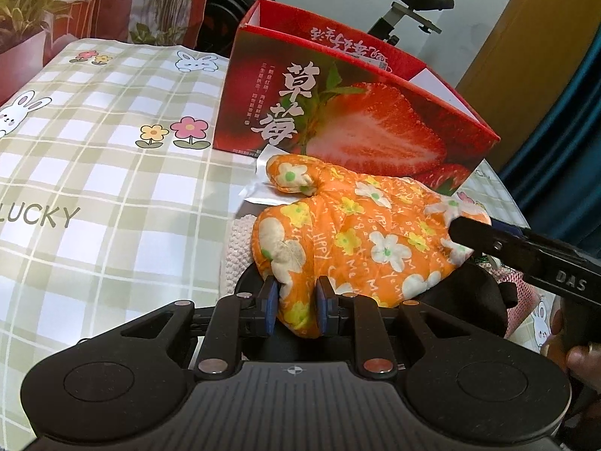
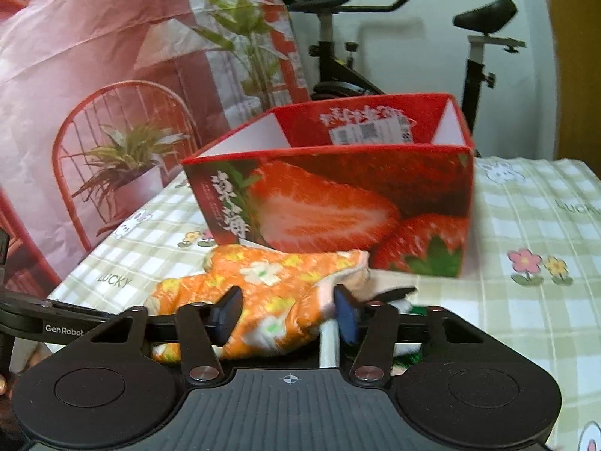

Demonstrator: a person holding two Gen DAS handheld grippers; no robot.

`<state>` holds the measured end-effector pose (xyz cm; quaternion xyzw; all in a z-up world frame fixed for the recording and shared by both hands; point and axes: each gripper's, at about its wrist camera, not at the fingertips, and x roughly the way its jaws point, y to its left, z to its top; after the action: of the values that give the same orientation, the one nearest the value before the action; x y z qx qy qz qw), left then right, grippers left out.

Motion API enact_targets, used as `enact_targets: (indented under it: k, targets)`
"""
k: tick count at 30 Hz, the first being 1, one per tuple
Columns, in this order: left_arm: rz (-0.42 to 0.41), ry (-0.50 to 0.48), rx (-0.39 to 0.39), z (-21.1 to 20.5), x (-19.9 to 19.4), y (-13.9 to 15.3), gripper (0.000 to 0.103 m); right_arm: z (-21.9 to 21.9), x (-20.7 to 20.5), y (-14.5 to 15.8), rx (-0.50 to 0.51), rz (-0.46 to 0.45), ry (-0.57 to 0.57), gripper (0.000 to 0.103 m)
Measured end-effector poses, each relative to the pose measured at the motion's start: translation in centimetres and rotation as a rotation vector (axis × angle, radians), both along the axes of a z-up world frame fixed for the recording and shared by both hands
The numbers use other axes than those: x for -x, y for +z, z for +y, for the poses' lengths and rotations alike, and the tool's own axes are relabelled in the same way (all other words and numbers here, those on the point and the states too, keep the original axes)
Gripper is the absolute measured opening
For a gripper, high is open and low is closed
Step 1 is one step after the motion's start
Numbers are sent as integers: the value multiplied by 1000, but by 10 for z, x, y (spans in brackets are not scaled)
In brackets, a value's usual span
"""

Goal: Organize soft objects
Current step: 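Close the left gripper on the oven mitt cuff and lift it, then carry the oven mitt with the left gripper over the red box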

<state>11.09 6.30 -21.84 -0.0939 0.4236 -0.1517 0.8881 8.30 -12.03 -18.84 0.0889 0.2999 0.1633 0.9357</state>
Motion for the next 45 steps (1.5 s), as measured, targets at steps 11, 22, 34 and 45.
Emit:
enact_targets:
  k: [11, 22, 34, 45]
  targets:
    - [5, 7, 24, 3, -2, -4, 24, 4, 13, -13, 49, -17, 4, 14]
    - [-15, 17, 29, 5, 1, -3, 23, 19, 17, -26, 140, -52, 77, 13]
    - [-157, -26, -25, -3, 17, 22, 14, 13, 23, -12, 125, -94, 70, 12]
    - [-359, -49, -32, -6, 33, 67, 14, 7, 39, 43, 148, -265, 66, 12]
